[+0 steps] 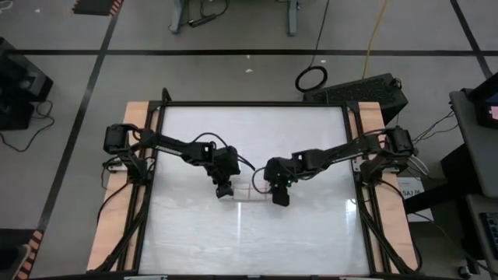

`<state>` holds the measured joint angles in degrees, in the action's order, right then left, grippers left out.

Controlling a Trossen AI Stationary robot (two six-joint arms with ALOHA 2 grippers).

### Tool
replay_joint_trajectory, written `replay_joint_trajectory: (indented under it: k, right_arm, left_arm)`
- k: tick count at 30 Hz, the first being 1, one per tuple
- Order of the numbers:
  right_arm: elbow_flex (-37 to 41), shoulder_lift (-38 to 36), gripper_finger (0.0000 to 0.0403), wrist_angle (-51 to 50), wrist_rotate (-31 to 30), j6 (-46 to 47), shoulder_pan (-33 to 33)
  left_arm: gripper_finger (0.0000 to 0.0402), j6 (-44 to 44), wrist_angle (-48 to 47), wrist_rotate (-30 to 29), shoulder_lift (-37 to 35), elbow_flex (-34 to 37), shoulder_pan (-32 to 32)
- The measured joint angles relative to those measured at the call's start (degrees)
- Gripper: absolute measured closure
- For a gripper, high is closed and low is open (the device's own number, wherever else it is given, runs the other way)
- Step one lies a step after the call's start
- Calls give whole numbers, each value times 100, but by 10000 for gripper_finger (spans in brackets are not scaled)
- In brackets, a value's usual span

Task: Roll towel
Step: Roll the white checkered towel

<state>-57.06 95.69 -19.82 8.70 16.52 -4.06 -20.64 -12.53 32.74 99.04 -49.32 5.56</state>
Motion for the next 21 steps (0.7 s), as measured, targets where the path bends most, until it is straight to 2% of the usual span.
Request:
replay_joint_trajectory:
  k: [3, 6, 8, 11, 14, 16, 21]
  right_arm:
    - [1, 11, 272, -93, 157, -75, 146]
    - [2, 14, 290, -93, 1059, -305, 349]
    - [2, 14, 298, -113, 1411, -322, 464]
    - [2, 14, 308, -162, 1507, -232, 592]
    - [2, 14, 327, -154, 1289, -236, 636]
    - [2, 14, 344, -146, 1080, -241, 656]
    - [2, 159, 394, -176, 1074, -324, 785]
  left_arm:
    - [329, 4, 4, 9, 0, 0, 0]
    - [329, -5, -41, 33, 0, 0, 0]
    - [329, -54, -50, 37, 0, 0, 0]
    - [329, -98, -48, 43, 2, 0, 0]
    - [329, -98, -48, 43, 2, 0, 0]
    - [329, -82, -47, 45, 2, 0, 0]
    - [329, -2, -44, 41, 2, 0, 0]
